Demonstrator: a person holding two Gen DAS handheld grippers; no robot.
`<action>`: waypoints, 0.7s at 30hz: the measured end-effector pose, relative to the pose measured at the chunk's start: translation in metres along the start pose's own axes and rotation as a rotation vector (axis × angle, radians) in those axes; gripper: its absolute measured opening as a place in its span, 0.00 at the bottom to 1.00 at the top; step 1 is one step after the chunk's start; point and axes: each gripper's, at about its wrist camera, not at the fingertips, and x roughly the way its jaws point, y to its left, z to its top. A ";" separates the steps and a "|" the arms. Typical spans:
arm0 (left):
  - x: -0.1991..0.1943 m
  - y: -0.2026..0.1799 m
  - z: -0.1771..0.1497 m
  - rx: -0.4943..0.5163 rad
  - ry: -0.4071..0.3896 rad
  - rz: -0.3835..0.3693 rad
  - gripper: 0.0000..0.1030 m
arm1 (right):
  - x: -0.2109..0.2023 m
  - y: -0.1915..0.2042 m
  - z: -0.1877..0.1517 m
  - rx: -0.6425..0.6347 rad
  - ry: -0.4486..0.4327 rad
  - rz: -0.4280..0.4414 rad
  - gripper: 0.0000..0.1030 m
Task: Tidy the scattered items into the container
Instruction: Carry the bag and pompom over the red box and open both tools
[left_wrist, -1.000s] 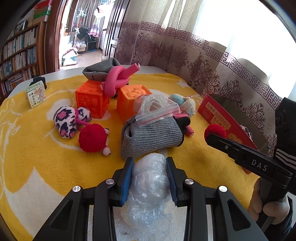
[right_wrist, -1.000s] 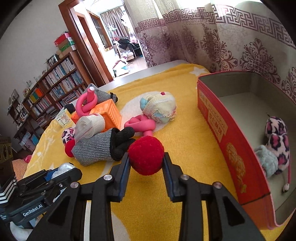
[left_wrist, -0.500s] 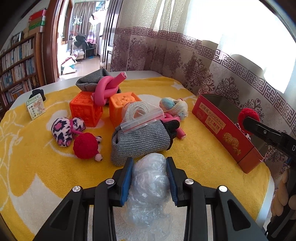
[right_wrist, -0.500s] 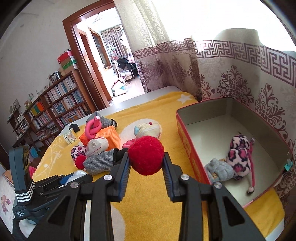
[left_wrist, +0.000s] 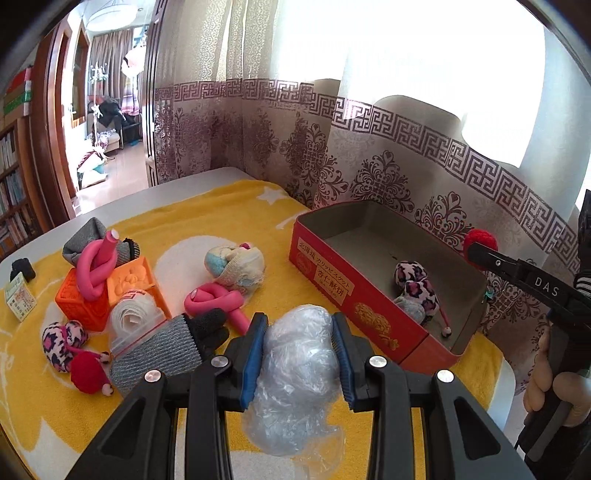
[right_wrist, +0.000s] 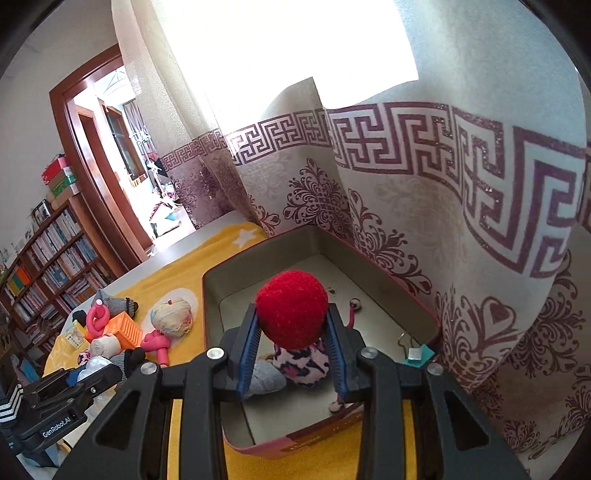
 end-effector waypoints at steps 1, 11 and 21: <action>0.002 -0.008 0.006 0.016 -0.006 -0.010 0.36 | 0.000 -0.003 0.001 0.004 -0.001 -0.003 0.36; 0.042 -0.058 0.049 0.085 -0.016 -0.096 0.36 | 0.009 -0.011 -0.002 0.003 0.000 -0.032 0.36; 0.081 -0.058 0.072 0.009 0.003 -0.180 0.78 | 0.012 -0.026 -0.002 0.063 -0.056 -0.084 0.79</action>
